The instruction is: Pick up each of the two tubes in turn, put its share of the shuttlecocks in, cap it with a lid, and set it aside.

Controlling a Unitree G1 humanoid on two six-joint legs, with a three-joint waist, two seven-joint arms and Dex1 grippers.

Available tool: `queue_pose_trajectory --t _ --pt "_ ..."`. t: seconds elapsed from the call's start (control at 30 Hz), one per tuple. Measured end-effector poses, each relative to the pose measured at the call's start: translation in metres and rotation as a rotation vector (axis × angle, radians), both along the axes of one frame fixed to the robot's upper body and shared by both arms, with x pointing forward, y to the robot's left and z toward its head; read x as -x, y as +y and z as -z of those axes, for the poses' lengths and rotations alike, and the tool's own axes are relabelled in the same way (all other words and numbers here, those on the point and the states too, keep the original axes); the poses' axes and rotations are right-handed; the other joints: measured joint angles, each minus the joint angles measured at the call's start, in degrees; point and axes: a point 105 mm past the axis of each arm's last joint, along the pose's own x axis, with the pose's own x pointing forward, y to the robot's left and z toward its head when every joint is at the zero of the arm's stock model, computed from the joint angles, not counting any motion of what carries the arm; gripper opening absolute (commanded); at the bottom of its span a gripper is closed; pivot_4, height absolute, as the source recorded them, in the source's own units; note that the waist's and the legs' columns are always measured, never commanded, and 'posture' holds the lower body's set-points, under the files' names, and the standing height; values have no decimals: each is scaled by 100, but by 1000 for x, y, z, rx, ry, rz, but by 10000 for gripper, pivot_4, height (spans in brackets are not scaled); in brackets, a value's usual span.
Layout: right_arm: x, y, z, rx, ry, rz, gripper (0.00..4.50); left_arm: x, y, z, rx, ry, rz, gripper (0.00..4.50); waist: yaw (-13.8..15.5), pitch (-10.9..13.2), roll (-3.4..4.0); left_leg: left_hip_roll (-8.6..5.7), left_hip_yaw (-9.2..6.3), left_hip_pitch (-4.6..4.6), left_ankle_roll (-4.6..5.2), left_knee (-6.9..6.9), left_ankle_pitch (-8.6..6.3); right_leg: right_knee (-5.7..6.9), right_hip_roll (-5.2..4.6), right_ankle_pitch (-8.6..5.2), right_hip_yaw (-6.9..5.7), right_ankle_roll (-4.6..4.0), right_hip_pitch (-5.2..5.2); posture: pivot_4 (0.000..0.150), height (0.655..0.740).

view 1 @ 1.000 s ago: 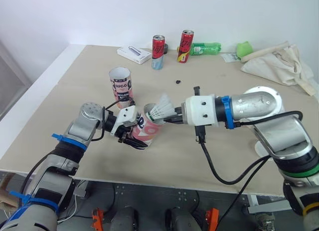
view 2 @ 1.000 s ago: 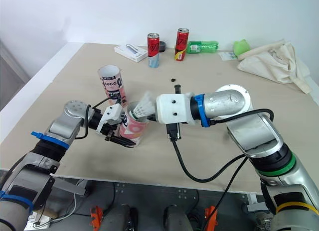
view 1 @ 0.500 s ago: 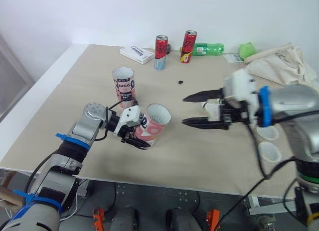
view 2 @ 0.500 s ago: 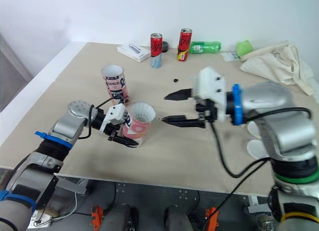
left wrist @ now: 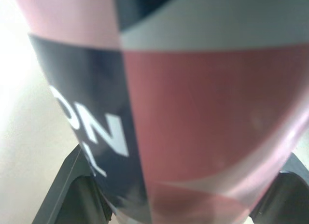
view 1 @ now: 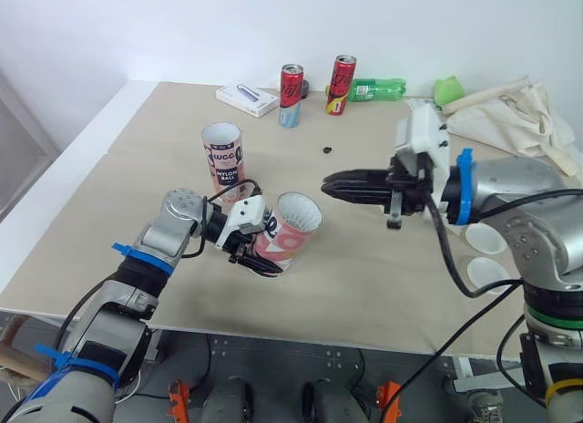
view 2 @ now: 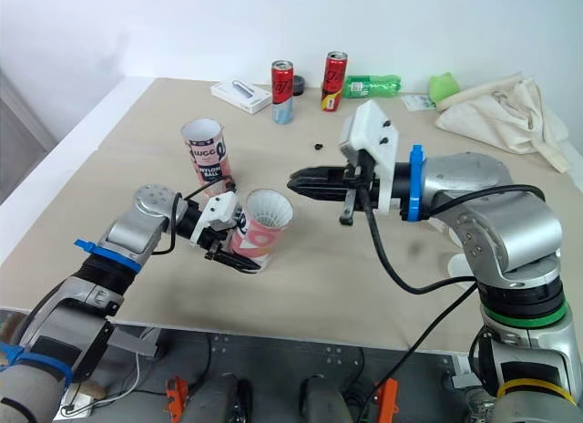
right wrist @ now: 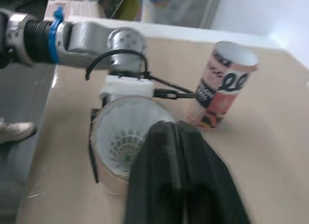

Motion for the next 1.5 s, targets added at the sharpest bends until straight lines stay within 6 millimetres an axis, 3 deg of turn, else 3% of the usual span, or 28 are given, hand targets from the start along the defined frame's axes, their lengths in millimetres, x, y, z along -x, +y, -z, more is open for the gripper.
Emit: queue_pose_trajectory --t 0.17,0.37,0.77,1.03,1.2,1.5 --pt "2 16 11 115 -7 -86 1214 1 -2 0 -8 3 20 27801 -3 0 1 -1 2 -2 0 1 0 0 4 0 -17 2 -6 1500 7400" --pt "-3 30 30 374 -19 -235 1214 2 -9 -2 -33 13 67 27801 -8 1 1 0 1 -4 0 1 0 1 23 -1 -19 1 -10 1500 7400" --pt "-24 55 53 678 -102 -448 1214 1 -10 -2 -56 32 77 27801 -19 0 1 1 -1 5 0 2 0 7 24 -1 -22 1 -2 1500 7400" --pt "-32 66 58 706 -131 -479 1214 -2 -2 0 -70 49 38 27801 -96 -1 2 35 -1 35 -30 1 21 19 43 18 -18 -34 10 1500 7400" --pt "-29 61 56 651 -76 -479 1214 -1 -1 -1 -75 39 40 27801 -131 -1 2 54 -7 33 -43 1 29 22 82 24 -22 -54 6 1500 7400" --pt "-29 55 44 551 -4 -449 1214 1 -4 -2 -60 45 54 27801 -127 1 3 47 -1 8 -41 0 27 15 68 24 -21 -45 -10 1500 7400"
